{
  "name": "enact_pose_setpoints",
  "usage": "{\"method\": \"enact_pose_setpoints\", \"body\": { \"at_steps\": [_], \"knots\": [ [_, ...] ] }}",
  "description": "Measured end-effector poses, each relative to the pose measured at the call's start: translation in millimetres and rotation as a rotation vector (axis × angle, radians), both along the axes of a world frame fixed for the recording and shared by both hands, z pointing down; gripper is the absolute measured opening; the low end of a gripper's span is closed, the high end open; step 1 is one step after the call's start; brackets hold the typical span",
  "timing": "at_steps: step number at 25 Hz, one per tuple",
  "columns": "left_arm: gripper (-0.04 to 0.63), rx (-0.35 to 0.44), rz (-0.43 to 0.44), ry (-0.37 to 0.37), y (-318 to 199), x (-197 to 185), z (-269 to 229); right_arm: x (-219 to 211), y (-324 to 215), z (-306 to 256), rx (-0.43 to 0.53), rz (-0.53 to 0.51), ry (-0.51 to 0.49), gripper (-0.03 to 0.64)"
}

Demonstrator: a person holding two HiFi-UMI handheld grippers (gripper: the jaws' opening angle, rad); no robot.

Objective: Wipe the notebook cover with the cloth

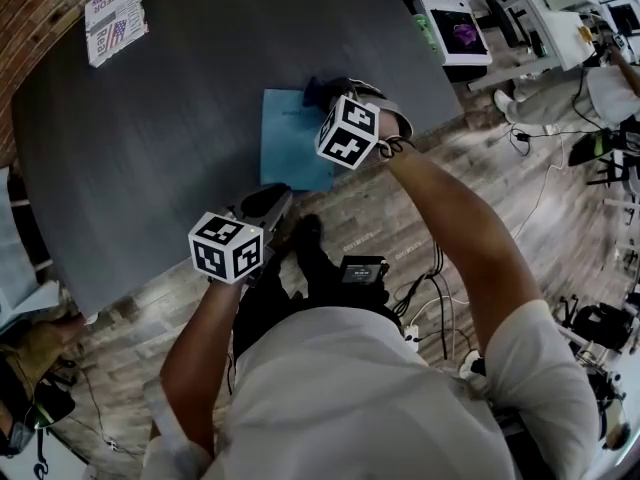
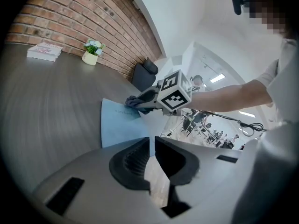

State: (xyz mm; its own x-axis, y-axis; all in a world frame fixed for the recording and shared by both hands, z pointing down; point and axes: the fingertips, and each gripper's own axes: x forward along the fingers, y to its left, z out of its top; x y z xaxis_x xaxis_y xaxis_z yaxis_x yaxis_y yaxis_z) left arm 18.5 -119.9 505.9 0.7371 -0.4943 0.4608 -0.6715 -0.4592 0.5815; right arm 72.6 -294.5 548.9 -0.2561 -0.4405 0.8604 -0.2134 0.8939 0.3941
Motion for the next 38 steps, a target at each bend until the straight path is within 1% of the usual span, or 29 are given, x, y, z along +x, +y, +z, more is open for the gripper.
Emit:
{"method": "enact_pose_setpoints", "body": {
  "at_steps": [2,5,7,13,22,38],
  "knots": [
    [0.043,-0.002,0.007,-0.001,0.3,-0.1,0.1,1.0,2.0,10.4,-0.003,-0.009,0.023,0.118],
    [0.043,0.000,0.008,0.001,-0.1,-1.5,-0.3,-2.4,3.2,15.1,0.029,-0.044,0.043,0.118],
    [0.043,-0.002,0.010,0.005,1.2,-0.6,0.0,-1.6,3.7,16.4,0.030,-0.050,0.050,0.118],
    [0.043,-0.016,0.017,0.004,6.3,5.3,7.1,0.2,9.9,16.6,0.019,-0.048,0.046,0.117],
    [0.043,-0.004,0.046,0.013,6.9,17.4,1.4,0.4,31.5,16.0,0.001,-0.076,0.040,0.117],
    [0.043,-0.003,0.083,0.013,15.0,16.5,-0.6,0.0,72.9,19.1,-0.025,-0.073,0.045,0.117]
  ]
}}
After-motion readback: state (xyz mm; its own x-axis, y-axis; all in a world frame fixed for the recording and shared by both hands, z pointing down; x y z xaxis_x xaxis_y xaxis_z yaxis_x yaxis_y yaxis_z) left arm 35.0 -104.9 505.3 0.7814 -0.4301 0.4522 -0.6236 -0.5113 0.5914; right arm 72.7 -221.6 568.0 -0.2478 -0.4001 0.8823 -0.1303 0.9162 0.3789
